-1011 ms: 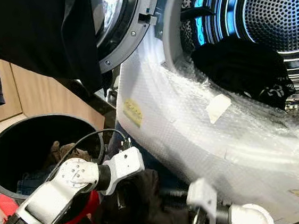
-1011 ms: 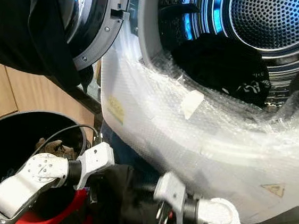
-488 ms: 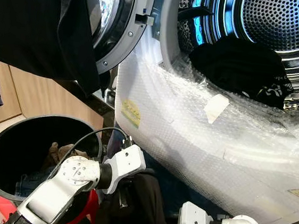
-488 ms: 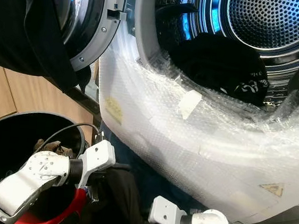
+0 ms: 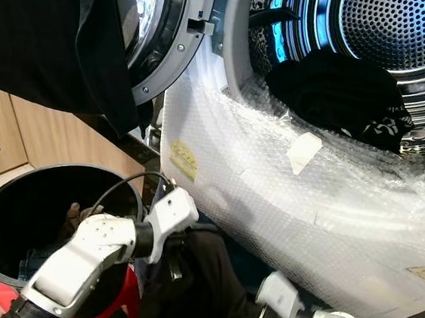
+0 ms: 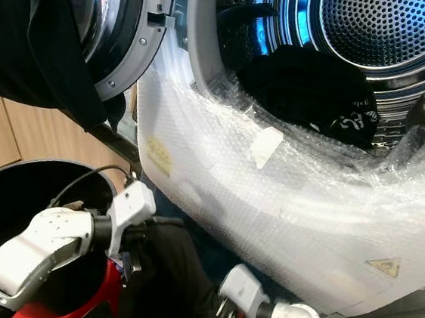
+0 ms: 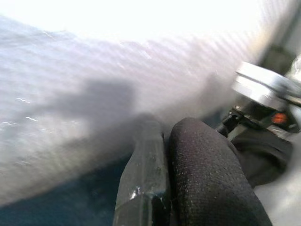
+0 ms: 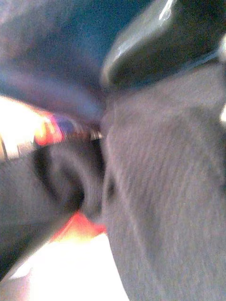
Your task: Clothes washing
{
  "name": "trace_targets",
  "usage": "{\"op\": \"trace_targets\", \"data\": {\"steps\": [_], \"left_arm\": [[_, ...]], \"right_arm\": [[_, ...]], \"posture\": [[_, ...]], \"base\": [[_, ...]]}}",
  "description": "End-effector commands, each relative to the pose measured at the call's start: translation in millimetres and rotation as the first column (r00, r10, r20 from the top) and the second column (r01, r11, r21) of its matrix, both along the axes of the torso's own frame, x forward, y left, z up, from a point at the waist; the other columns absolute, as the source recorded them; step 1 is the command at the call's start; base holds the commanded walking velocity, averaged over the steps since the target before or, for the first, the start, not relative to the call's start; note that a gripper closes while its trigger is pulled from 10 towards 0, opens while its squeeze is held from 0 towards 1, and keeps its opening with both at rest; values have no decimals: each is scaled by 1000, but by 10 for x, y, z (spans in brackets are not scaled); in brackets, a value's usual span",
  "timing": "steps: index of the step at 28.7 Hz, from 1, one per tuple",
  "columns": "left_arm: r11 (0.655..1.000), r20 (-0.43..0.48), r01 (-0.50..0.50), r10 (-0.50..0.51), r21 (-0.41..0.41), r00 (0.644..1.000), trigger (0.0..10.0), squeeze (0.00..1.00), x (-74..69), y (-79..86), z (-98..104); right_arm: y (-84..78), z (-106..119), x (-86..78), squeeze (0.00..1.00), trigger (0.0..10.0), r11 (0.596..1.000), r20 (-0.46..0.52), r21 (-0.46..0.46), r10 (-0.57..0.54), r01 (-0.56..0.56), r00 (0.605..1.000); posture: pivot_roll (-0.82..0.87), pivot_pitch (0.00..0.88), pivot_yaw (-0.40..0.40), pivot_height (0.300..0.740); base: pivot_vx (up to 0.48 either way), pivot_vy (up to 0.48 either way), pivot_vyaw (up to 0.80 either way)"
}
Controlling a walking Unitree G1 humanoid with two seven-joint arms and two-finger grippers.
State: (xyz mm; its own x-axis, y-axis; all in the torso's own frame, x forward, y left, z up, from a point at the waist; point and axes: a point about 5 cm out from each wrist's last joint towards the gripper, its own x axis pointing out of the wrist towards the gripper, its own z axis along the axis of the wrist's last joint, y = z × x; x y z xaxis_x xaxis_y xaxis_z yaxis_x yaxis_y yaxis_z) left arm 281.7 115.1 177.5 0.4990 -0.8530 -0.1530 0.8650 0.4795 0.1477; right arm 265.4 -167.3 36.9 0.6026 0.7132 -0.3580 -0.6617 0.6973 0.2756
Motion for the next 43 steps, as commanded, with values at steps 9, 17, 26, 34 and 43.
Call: {"op": "trace_targets", "data": {"steps": [9, 17, 26, 34, 43], "left_arm": [[952, 207, -67, 133, -298, 969, 0, 0, 45, 255, 761], [881, 274, -144, 290, -452, 917, 0, 0, 90, 483, 1105], [834, 302, -209, 402, -510, 865, 0, 0, 115, 643, 1267], [690, 279, -380, 642, -616, 714, 0, 0, 192, 1013, 1446], [666, 168, -578, 711, -471, 682, 0, 0, 334, 954, 1051]], "right_arm": [[-320, -488, -265, 0, 10000, 929, -304, 124, -299, 349, 905], [-242, -759, -742, 0, 10000, 999, -345, -38, -25, 12, 938], [-328, -817, -824, 0, 10000, 999, -382, 4, -32, 36, 924], [-465, -858, -843, 0, 10000, 991, -390, -48, -132, 123, 911], [-460, -642, -599, 0, 10000, 961, -307, 157, -171, 227, 936]], "posture": [[171, 17, -153, 740], [174, 17, -154, 740], [174, 19, -155, 740], [174, 21, -157, 740], [172, 22, -150, 740]], "base": [[0, 0, 0], [0, 0, 0], [0, 0, 0], [0, 0, 0], [0, 0, 0]]}}
